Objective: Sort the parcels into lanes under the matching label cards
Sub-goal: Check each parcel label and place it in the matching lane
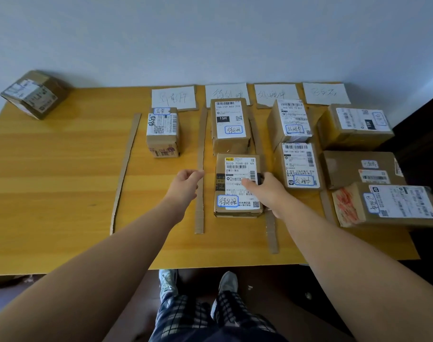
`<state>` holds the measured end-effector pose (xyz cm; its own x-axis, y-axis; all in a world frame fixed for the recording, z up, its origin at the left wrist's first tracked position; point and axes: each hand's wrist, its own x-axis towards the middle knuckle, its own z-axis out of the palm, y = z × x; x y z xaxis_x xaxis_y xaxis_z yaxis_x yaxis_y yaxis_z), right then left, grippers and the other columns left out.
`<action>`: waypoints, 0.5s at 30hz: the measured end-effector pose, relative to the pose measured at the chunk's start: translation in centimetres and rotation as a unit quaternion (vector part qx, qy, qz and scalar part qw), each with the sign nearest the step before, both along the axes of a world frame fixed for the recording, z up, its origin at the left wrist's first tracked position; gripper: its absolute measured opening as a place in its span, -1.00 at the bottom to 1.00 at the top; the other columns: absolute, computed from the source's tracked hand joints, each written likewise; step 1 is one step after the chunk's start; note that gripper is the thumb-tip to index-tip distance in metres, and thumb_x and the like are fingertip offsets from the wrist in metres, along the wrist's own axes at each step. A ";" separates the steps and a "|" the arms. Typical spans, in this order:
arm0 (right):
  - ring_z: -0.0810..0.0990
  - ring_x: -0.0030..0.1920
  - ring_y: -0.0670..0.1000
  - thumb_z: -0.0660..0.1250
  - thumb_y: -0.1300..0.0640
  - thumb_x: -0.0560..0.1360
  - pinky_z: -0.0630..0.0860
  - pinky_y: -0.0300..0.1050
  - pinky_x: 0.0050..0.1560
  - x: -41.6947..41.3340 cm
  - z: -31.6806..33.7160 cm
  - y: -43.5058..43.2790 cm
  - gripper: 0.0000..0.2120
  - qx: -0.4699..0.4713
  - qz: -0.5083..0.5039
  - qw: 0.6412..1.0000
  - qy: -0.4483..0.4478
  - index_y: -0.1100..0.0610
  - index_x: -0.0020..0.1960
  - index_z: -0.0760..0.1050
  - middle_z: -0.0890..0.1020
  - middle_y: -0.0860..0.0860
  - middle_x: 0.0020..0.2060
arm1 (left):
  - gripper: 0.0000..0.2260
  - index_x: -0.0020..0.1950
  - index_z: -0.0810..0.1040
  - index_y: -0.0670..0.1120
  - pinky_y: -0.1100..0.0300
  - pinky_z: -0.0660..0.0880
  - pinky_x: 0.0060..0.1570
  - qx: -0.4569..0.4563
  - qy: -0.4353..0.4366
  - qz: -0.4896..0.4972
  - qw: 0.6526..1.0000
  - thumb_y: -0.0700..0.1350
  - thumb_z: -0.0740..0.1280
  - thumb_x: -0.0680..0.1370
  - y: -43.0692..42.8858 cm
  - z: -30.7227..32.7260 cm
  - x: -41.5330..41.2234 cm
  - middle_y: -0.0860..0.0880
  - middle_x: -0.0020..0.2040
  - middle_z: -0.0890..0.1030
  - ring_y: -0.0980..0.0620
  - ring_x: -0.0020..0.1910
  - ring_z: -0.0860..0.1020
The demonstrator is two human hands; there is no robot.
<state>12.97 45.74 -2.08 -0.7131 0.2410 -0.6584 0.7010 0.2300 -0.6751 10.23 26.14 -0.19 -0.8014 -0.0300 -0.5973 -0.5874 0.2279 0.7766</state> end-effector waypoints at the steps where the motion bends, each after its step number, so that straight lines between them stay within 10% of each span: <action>1: 0.60 0.02 0.07 0.35 -0.03 0.53 0.53 -0.08 -0.14 -0.2 0.1 0.0 -0.55 0.008 0.007 1.000 0.000 0.14 0.30 0.31 0.58 0.07 0.18 | -0.79 0.15 0.43 0.00 0.07 0.47 0.18 -0.002 0.000 0.001 1.000 0.05 0.26 0.58 -0.1 -0.1 -0.1 0.08 -0.01 0.49 0.01 0.14 0.48; 9: 0.61 0.04 0.11 0.28 0.00 0.57 0.59 0.10 0.08 -1.5 0.7 -0.8 -0.63 0.088 0.045 0.995 0.023 0.16 0.28 0.32 0.58 0.09 0.16 | -0.77 0.18 0.42 -0.01 0.04 0.46 0.23 -0.004 -0.005 0.010 1.000 0.05 0.26 0.58 -1.1 -0.2 -0.8 0.02 0.13 0.48 0.00 0.18 0.47; 15: 0.58 -0.07 0.08 0.24 0.02 0.60 0.51 -0.08 -0.22 -2.4 1.4 -1.6 -0.69 0.179 0.074 0.980 0.035 0.16 0.25 0.31 0.58 0.09 0.12 | -0.72 0.24 0.42 -0.02 0.05 0.46 0.22 -0.006 0.011 0.005 1.000 0.06 0.26 0.59 -1.6 0.5 -1.6 0.03 0.14 0.48 0.01 0.17 0.47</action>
<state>10.59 44.18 -0.66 -0.7982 0.3381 -0.4986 0.5969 0.5562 -0.5783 8.65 24.55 0.34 -0.8142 -0.0459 -0.5787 -0.5722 0.2317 0.7867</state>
